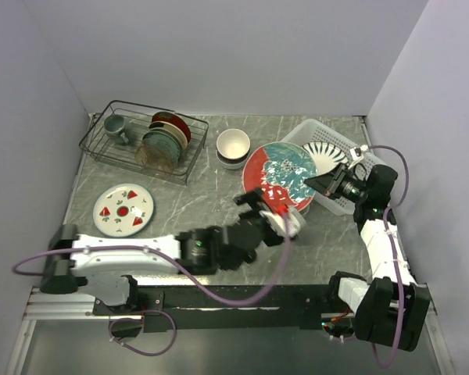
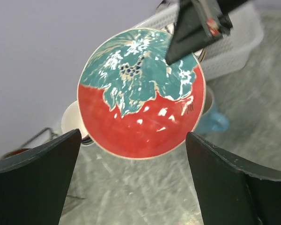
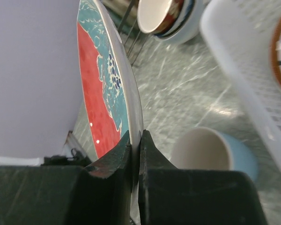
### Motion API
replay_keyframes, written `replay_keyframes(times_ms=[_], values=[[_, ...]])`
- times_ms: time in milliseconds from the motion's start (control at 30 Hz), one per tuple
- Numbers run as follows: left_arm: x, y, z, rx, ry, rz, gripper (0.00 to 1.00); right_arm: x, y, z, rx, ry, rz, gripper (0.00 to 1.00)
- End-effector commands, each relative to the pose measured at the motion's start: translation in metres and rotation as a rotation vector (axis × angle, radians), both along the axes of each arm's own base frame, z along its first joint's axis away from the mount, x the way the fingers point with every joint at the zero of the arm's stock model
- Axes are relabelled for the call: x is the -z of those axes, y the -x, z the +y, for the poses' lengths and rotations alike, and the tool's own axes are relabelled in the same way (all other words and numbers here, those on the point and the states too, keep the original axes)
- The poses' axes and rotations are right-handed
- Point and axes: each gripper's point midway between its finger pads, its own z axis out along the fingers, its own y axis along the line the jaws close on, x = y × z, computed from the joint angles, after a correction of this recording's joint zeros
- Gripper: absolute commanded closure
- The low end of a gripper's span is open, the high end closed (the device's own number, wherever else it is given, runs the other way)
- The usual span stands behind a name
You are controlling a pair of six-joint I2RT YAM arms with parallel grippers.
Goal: Place the mixed dishes into the plastic bin
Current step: Pick up the plate at the center of the board, then place the plate in the plastic bin.
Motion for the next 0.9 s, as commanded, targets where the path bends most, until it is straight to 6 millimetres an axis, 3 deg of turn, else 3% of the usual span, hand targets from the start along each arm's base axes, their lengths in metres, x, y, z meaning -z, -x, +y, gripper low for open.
replay_keyframes(times_ms=[0,33,100,333,567,867], values=[[-0.012,0.0,0.017,0.104,0.248,0.267,0.01,-0.04,-0.002,-0.013,0.014,0.042,-0.197,1.0],[-0.011,-0.017,0.028,0.079,0.277,0.298,0.01,-0.039,-0.003,-0.017,0.028,0.046,-0.197,1.0],[-0.006,-0.03,0.048,0.073,0.351,0.387,0.01,-0.039,-0.005,-0.028,0.065,0.059,-0.204,1.0],[0.021,-0.057,0.122,-0.062,0.499,0.461,0.01,-0.039,-0.006,-0.06,0.11,0.161,-0.279,1.0],[0.046,-0.062,0.187,-0.231,0.534,0.48,0.01,-0.053,-0.022,-0.082,0.214,0.143,-0.274,1.0],[0.064,-0.06,0.229,-0.39,0.425,0.44,0.01,-0.047,-0.068,-0.122,0.375,0.095,-0.117,1.0]])
